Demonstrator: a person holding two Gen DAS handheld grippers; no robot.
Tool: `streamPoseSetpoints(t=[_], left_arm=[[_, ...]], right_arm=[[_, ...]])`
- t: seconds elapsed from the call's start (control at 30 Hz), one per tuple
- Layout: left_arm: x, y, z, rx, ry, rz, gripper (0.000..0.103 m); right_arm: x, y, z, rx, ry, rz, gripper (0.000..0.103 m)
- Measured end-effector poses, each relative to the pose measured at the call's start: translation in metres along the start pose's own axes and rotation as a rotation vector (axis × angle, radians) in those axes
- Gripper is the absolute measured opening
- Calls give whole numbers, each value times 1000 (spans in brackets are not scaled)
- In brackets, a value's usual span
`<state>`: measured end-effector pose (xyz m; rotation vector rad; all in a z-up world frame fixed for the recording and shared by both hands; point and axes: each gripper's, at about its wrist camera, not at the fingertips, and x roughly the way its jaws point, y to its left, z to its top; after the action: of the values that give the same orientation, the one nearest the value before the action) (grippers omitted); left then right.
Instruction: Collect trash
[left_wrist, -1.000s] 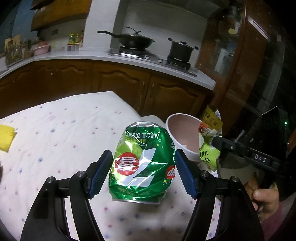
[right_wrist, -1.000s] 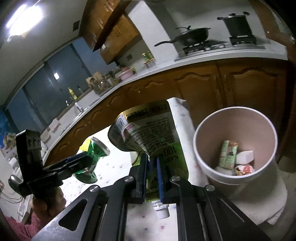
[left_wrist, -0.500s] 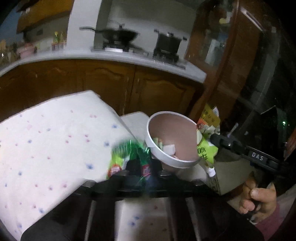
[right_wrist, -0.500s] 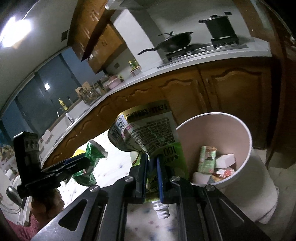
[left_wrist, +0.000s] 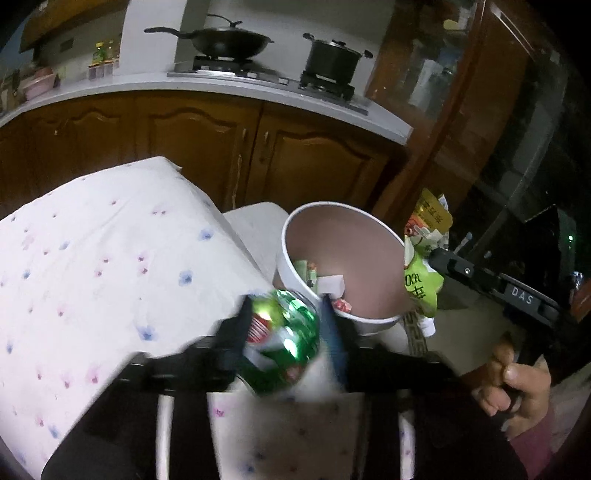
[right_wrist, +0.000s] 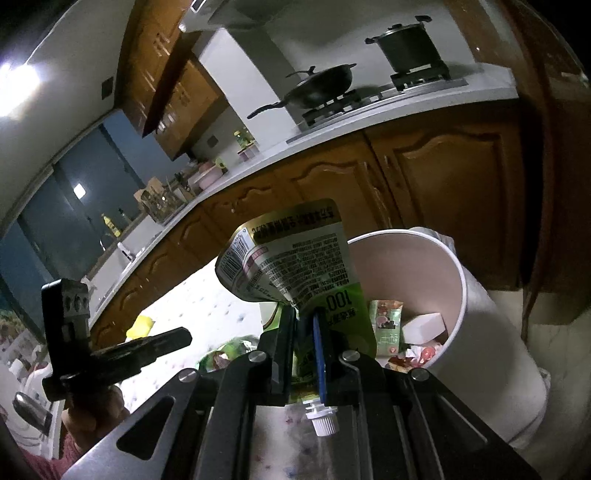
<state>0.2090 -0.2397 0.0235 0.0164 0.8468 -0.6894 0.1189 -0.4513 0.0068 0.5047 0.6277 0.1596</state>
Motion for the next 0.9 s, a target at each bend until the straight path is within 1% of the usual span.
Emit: streamPoseSetpoints(t=[0.03, 0.07, 0.1, 0.17, 0.23, 0.3, 0.33, 0.53, 0.57, 0.6, 0.67, 0.7, 0.73, 0.77, 0.8, 0.83, 0.87, 0.9], left_arm=[[0, -2, 0, 10, 3, -9, 51], [2, -3, 0, 19, 10, -3, 65], [5, -4, 0, 32, 24, 11, 82], [11, -6, -1, 67, 30, 20, 82], [21, -8, -3, 101, 69, 46, 83], [30, -8, -5, 131, 90, 51, 83], [34, -9, -6, 148, 97, 65, 83], [59, -13, -11, 240, 145, 74, 83], [63, -14, -12, 249, 153, 69, 82], [65, -15, -13, 258, 157, 64, 77], [65, -16, -15, 272, 151, 58, 76], [65, -16, -15, 277, 147, 52, 69], [62, -16, -16, 280, 140, 35, 67], [61, -16, -15, 283, 138, 26, 58], [58, -15, -15, 286, 128, 18, 33], [58, -15, -13, 286, 134, 16, 30], [56, -15, -13, 282, 136, 6, 22], [55, -14, -13, 281, 135, 4, 20]], right_arm=[[0, -1, 1, 2, 0, 0, 9], [-1, -2, 1, 4, -1, 1, 9], [-2, -3, 1, 8, -4, 5, 9], [-4, -3, 1, 8, -7, 10, 9], [-6, -2, 0, 5, -9, 11, 9], [-6, -3, -1, 7, -9, 9, 9], [-6, -3, -1, 11, -8, 11, 9], [-8, -4, -1, 29, -14, 13, 9], [-8, -3, -1, 29, -15, 10, 9], [-9, -3, -1, 30, -16, 9, 9], [-9, -4, -1, 33, -17, 6, 9], [-10, -4, -1, 34, -18, 4, 9], [-10, -4, -1, 36, -19, 1, 9], [-10, -4, -1, 37, -20, 0, 9], [-10, -4, -1, 37, -20, -1, 9], [-10, -3, -1, 39, -21, -2, 9], [-10, -3, -1, 39, -22, -2, 9], [-9, -2, -1, 39, -23, 0, 9]])
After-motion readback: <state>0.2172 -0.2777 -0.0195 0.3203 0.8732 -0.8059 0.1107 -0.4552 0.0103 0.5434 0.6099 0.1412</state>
